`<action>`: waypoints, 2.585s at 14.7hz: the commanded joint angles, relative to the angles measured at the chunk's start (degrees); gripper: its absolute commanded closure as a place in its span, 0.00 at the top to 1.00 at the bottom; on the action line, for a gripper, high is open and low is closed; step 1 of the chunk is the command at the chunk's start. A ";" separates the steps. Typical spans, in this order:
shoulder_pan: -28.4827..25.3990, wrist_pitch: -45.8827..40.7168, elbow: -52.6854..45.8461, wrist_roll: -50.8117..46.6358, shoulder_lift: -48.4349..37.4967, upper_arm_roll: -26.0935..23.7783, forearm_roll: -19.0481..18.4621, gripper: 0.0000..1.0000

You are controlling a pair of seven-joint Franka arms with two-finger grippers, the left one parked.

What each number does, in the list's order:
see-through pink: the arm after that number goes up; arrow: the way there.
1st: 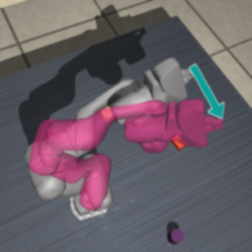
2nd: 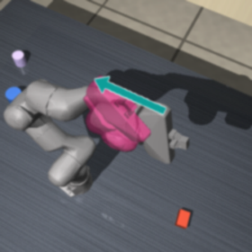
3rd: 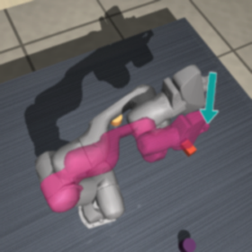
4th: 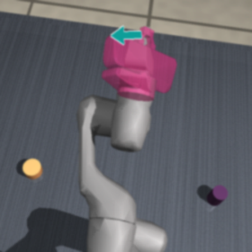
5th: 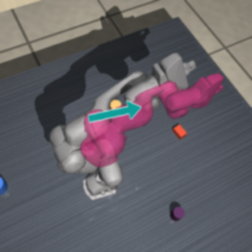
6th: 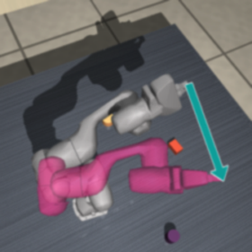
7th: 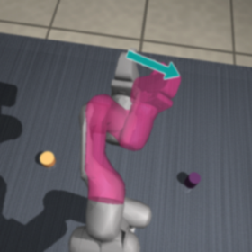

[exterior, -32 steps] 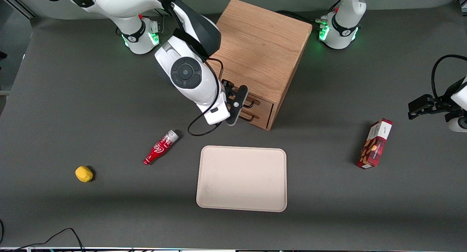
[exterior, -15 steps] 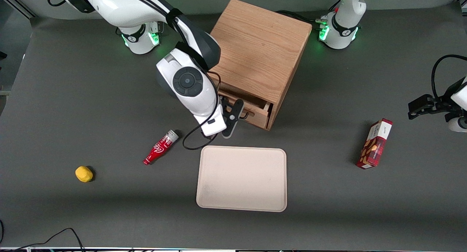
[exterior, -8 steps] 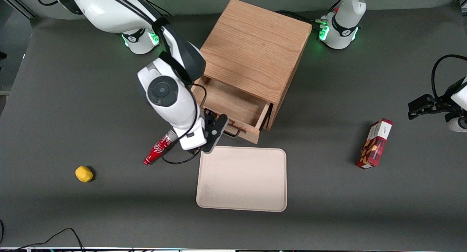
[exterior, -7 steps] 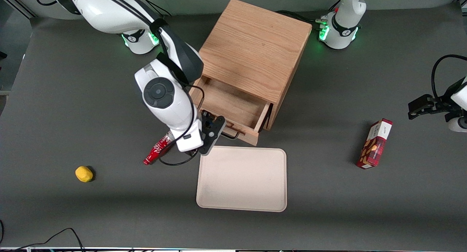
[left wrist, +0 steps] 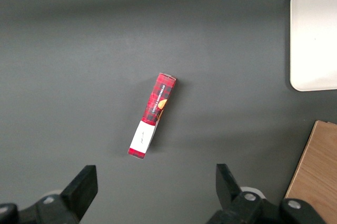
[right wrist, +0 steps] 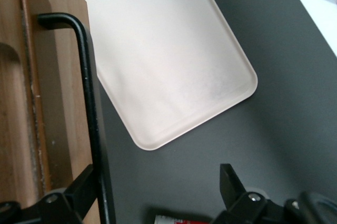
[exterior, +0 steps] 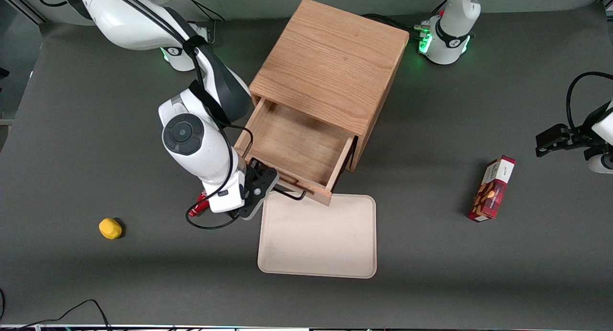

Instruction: Open upper drawer

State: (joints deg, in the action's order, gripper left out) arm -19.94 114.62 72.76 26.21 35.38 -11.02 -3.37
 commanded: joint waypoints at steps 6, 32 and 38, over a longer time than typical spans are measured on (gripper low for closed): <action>1.13 3.85 -1.30 0.77 1.71 3.37 -0.76 1.00; 1.66 7.28 -0.86 -21.01 -0.66 1.01 10.14 1.00; 4.72 0.27 -0.34 -23.04 -6.36 2.58 9.79 1.00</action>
State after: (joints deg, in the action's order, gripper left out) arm -17.03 119.27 71.08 5.05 33.40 -9.15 6.03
